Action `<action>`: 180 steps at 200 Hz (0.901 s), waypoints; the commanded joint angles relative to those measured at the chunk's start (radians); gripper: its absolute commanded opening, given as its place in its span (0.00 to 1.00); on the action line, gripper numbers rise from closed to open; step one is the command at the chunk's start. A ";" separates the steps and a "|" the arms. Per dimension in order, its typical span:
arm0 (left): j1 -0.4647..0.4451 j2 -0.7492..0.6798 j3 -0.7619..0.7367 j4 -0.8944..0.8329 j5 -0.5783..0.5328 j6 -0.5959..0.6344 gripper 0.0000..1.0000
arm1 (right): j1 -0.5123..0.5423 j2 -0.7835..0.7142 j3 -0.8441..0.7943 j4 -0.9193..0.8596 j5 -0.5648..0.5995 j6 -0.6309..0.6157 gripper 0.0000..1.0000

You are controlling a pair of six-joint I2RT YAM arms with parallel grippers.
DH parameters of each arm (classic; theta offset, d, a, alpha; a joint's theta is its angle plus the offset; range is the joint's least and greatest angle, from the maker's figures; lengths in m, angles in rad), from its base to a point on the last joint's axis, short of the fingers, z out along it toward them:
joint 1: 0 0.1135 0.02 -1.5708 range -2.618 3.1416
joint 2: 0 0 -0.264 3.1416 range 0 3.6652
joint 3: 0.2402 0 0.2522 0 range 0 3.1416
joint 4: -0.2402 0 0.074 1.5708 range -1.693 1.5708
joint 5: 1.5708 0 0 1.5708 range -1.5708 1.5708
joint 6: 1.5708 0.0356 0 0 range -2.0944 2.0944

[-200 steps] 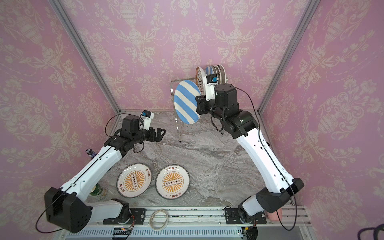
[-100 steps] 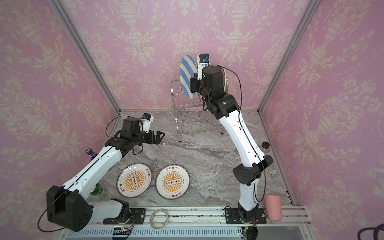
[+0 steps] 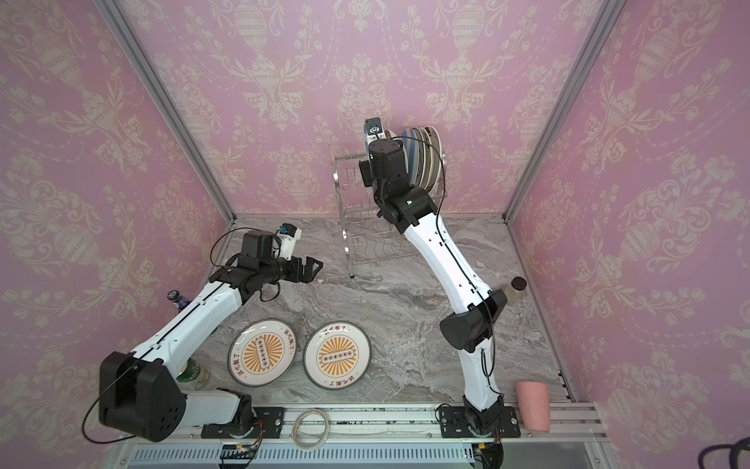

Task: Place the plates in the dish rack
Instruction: 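Lower the striped plate into the rack's front slot with the right gripper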

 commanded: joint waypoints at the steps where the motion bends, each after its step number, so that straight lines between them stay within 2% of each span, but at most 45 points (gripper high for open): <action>1: 0.010 0.016 -0.007 0.008 0.034 0.010 0.99 | -0.003 0.023 0.052 0.083 0.076 -0.061 0.00; 38: 0.014 0.015 -0.009 0.004 0.029 0.018 0.99 | -0.010 0.057 0.069 0.108 0.074 -0.079 0.00; 180: 0.017 0.037 -0.006 -0.002 0.028 0.024 0.99 | -0.076 0.090 0.028 0.039 -0.022 0.061 0.00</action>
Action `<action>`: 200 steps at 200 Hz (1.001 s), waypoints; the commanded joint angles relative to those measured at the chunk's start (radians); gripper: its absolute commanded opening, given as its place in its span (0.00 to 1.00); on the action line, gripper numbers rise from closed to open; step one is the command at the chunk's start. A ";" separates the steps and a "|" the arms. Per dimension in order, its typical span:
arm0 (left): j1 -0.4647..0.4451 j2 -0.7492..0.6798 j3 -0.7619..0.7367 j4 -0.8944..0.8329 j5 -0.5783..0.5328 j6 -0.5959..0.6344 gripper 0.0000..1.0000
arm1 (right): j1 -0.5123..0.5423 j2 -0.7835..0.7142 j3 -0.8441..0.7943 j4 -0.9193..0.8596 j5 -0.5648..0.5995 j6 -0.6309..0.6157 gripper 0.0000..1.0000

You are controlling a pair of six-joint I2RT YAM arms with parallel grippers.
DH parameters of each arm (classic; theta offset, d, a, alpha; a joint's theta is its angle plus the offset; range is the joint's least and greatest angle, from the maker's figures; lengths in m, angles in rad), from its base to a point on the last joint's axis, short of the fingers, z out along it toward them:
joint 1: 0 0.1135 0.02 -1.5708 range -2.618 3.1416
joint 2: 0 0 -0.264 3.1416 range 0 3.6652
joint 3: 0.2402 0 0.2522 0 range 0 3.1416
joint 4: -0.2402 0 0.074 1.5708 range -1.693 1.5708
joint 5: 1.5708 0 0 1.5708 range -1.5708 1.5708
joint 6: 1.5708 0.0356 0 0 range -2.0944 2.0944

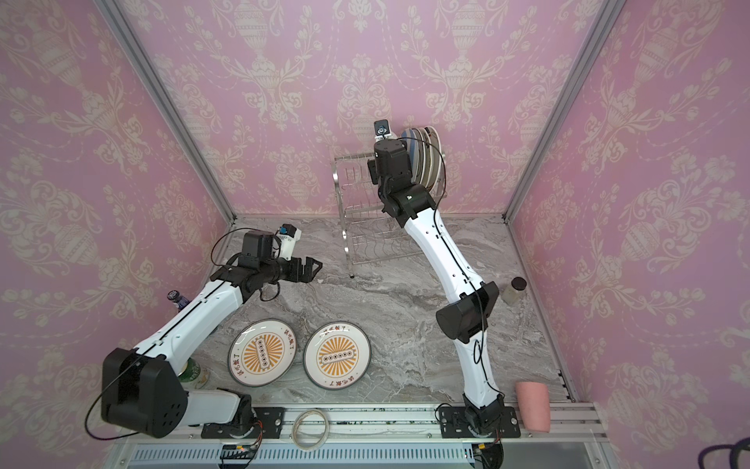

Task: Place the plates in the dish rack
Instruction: 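Lower the striped plate into the rack's front slot with the right gripper, then open the right gripper and withdraw it from the rack toward the table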

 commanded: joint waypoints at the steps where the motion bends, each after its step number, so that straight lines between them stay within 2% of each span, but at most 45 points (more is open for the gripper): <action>1: 0.007 0.021 -0.005 -0.004 0.025 0.024 0.99 | -0.007 0.004 -0.009 0.025 -0.025 0.054 0.00; 104: 0.007 0.019 -0.004 -0.009 0.023 0.032 0.99 | -0.004 0.034 -0.011 -0.006 -0.015 0.085 0.00; 137: 0.007 0.014 -0.004 -0.010 0.022 0.030 0.99 | -0.002 0.040 -0.011 -0.015 0.001 0.076 0.16; 200: 0.008 0.003 -0.005 -0.005 0.028 0.027 0.99 | 0.016 0.015 -0.008 -0.006 0.024 0.024 0.32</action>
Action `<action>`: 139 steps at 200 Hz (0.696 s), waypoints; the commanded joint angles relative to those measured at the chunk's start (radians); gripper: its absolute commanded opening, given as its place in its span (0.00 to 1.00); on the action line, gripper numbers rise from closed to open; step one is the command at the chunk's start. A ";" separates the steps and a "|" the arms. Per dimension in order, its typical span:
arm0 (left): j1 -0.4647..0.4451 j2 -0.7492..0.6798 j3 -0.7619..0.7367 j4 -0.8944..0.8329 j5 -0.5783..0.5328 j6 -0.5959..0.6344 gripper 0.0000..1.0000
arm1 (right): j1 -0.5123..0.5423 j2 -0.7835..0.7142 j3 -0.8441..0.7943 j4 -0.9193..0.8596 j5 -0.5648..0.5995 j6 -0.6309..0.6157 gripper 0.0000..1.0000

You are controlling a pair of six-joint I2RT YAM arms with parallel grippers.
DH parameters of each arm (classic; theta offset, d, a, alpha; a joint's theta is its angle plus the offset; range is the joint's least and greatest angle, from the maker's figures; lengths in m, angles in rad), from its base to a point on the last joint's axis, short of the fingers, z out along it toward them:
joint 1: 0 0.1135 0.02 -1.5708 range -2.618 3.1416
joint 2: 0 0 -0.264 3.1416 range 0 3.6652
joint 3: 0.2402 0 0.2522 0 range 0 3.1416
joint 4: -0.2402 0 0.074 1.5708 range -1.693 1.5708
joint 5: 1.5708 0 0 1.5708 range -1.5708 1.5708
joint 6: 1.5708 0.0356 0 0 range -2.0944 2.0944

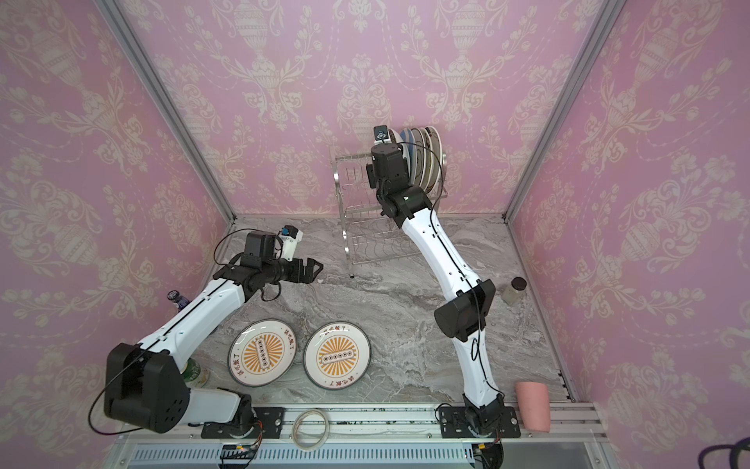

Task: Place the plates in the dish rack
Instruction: 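Open the right gripper and withdraw it from the rack toward the table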

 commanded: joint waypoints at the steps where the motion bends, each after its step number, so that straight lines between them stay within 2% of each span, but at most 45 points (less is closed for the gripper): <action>1: 0.008 -0.018 -0.005 -0.004 0.028 0.024 0.99 | 0.014 -0.011 0.001 0.016 0.034 -0.033 0.33; 78: 0.006 -0.042 -0.002 -0.008 0.017 0.013 0.99 | 0.069 -0.089 -0.009 -0.087 0.109 -0.069 0.55; 111: 0.006 -0.046 0.001 -0.012 0.011 -0.003 0.99 | 0.090 -0.148 -0.057 -0.136 0.127 -0.061 0.58; 139: 0.007 -0.045 0.012 -0.016 0.023 -0.012 0.99 | 0.103 -0.225 -0.138 -0.134 0.168 -0.072 0.65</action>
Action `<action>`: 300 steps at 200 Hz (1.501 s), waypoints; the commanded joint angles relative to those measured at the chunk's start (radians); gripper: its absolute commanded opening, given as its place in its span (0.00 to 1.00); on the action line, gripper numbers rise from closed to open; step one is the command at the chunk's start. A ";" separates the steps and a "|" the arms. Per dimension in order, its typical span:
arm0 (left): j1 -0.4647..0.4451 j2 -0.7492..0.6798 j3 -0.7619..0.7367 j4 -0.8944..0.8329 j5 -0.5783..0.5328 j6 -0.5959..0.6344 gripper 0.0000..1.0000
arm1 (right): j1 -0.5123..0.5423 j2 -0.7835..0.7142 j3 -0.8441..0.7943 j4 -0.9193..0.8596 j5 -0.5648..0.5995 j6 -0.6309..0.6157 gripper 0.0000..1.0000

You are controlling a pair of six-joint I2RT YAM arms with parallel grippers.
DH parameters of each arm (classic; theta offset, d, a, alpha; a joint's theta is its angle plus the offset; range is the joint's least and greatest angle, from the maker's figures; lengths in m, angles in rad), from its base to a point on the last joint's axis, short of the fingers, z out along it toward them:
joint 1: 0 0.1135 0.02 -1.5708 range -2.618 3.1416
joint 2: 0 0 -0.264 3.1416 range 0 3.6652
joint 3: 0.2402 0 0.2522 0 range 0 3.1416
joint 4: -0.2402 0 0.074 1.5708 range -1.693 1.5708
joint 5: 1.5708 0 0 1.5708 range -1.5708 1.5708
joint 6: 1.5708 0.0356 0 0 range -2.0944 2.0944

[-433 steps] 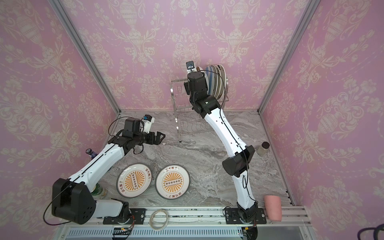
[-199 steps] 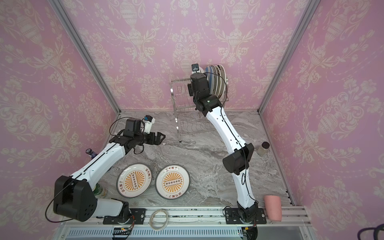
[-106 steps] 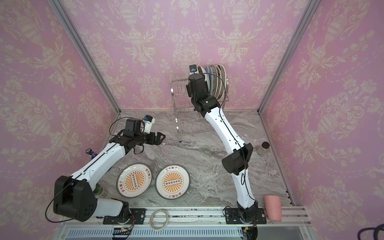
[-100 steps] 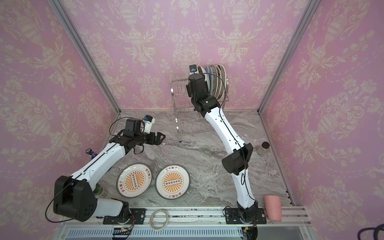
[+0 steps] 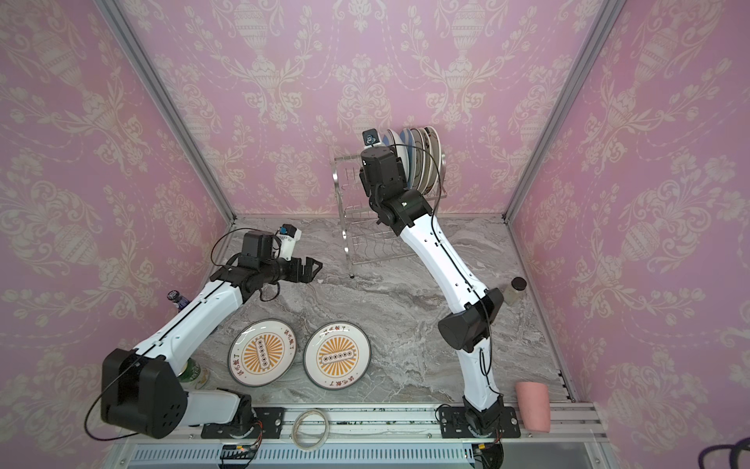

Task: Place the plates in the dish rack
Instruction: 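Open the right gripper and withdraw it from the rack toward the table, then grip the nearer sunburst plate's rim with the right gripper while left gripper pushes it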

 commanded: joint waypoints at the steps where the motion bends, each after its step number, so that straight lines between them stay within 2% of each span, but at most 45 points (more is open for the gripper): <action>1: 0.006 -0.021 0.013 -0.015 0.022 -0.012 0.99 | 0.013 -0.093 -0.058 -0.018 0.058 -0.010 0.65; 29: 0.007 -0.043 0.008 -0.015 0.004 -0.012 0.99 | 0.017 -0.187 -0.163 -0.022 0.072 0.001 0.68; 47: 0.007 -0.052 0.010 -0.020 -0.013 -0.017 0.99 | 0.021 -0.268 -0.262 -0.030 0.041 0.037 0.71; 88: 0.005 -0.061 0.018 -0.049 -0.064 -0.048 0.99 | 0.022 -0.533 -0.601 -0.033 -0.170 0.195 0.73; 122: -0.008 -0.070 0.010 -0.041 -0.116 -0.094 0.99 | 0.023 -0.726 -0.825 -0.141 -0.333 0.324 0.72; 162: -0.032 -0.092 -0.062 -0.018 -0.080 -0.170 0.99 | 0.023 -0.932 -1.166 -0.175 -0.451 0.430 0.71; 190: -0.038 -0.130 -0.130 -0.016 -0.073 -0.217 0.99 | 0.023 -0.988 -1.380 -0.165 -0.590 0.444 0.69; 224: -0.051 -0.173 -0.199 -0.053 -0.111 -0.254 0.99 | 0.039 -1.031 -1.550 -0.084 -0.747 0.487 0.68; 261: -0.118 -0.175 -0.235 -0.142 -0.180 -0.268 0.99 | 0.086 -1.035 -1.674 0.000 -0.809 0.554 0.69; 300: -0.120 -0.215 -0.270 -0.174 -0.189 -0.301 0.99 | 0.151 -0.992 -1.808 0.159 -0.863 0.644 0.68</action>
